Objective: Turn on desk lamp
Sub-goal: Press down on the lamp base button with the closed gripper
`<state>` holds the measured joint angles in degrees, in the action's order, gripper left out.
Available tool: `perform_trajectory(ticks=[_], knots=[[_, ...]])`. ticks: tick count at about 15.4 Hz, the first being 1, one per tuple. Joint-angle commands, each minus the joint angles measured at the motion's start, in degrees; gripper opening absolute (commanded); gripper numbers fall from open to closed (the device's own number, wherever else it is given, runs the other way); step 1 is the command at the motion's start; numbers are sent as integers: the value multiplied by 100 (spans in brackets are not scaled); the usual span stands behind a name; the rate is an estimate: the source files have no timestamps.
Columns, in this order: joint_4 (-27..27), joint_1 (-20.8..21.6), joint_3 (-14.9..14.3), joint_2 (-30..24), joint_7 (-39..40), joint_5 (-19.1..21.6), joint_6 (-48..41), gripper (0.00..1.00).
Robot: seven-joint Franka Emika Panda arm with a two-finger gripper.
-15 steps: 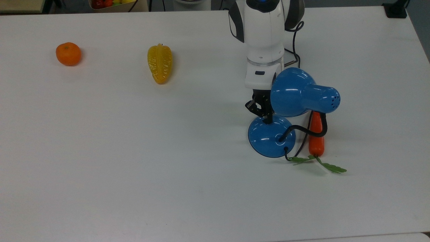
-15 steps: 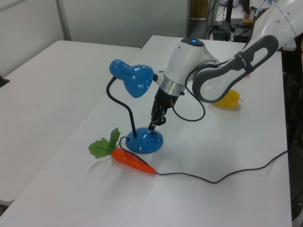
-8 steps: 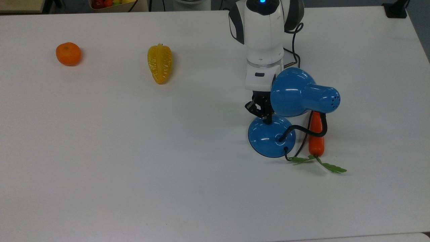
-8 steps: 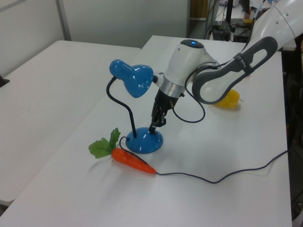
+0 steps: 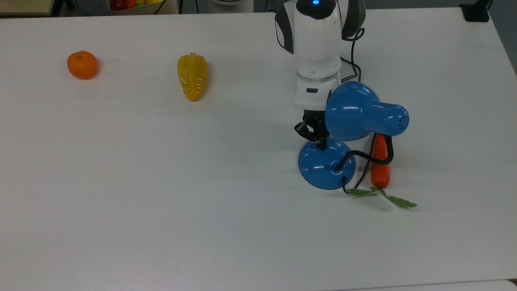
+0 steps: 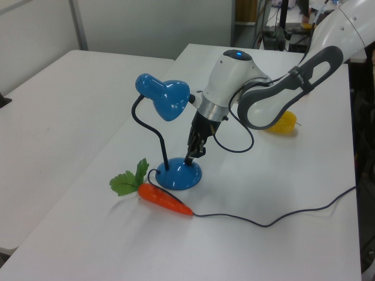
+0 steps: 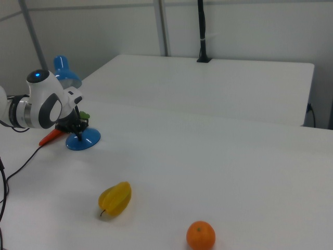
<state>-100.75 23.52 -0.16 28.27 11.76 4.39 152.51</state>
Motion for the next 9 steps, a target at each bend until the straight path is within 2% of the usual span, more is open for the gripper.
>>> perform_trajectory(ticks=[1, 9], knots=[[11, 47, -19, 109, 46, 18, 130, 0], [11, 47, -19, 240, 46, 9, 139, 0]])
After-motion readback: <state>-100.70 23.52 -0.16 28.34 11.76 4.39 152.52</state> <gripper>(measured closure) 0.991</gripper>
